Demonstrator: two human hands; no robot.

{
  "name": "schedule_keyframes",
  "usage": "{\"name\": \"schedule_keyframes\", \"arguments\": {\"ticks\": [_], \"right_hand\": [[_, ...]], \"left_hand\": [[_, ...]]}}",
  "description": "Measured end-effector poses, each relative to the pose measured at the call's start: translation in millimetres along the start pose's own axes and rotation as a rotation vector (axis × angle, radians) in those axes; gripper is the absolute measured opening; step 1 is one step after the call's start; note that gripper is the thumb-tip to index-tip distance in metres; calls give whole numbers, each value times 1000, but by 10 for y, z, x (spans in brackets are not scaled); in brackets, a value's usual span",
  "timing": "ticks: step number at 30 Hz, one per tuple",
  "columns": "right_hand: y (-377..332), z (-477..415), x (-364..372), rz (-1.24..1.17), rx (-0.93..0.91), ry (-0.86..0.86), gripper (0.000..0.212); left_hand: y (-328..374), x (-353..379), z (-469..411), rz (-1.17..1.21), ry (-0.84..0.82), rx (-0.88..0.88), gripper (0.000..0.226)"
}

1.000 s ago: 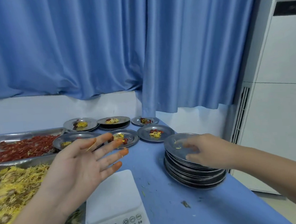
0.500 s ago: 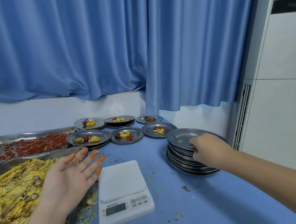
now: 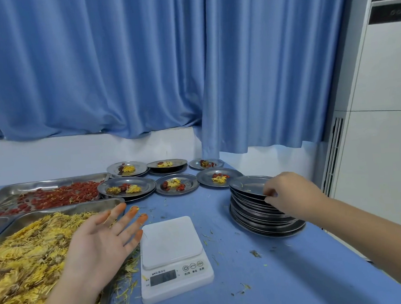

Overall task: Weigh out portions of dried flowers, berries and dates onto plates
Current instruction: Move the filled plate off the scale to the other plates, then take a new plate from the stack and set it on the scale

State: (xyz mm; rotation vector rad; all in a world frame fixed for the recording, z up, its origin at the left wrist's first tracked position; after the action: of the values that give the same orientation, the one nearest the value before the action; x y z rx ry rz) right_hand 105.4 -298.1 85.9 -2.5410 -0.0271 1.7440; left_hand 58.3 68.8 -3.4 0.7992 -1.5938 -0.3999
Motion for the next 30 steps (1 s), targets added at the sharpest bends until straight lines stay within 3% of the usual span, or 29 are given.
{"name": "schedule_keyframes", "arguments": {"ticks": [6,9,16,23,30], "right_hand": [[-240,265,-178,257,-195,365,9],[-333,350,-288,239,-264,492,27],[-678,505,-299,99,-467,682,26],[-1272,853,-12,-75,-695,683,19],[-1582,1027,340,-175,-780,622,21]], "left_hand": [[16,-10,7,17,-6,11,37],[12,-22,11,17,3,13,29],[58,-76,5,11,58,44,24],[167,-160,21,-5,155,165,21],[290,-252,64,30,264,275,23]]}}
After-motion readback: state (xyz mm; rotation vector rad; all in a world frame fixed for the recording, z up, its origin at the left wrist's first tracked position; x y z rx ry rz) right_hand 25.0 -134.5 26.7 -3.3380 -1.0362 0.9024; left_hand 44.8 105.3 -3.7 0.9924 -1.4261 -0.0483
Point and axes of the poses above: each hand's wrist, its own z-axis away from the middle knuckle, its own x-axis out of the palm, y = z × x, the point moved 7 cm from there along -z, towards the middle knuckle, and after that the axes turned 14 degrees about x, right-handed, at the moved point
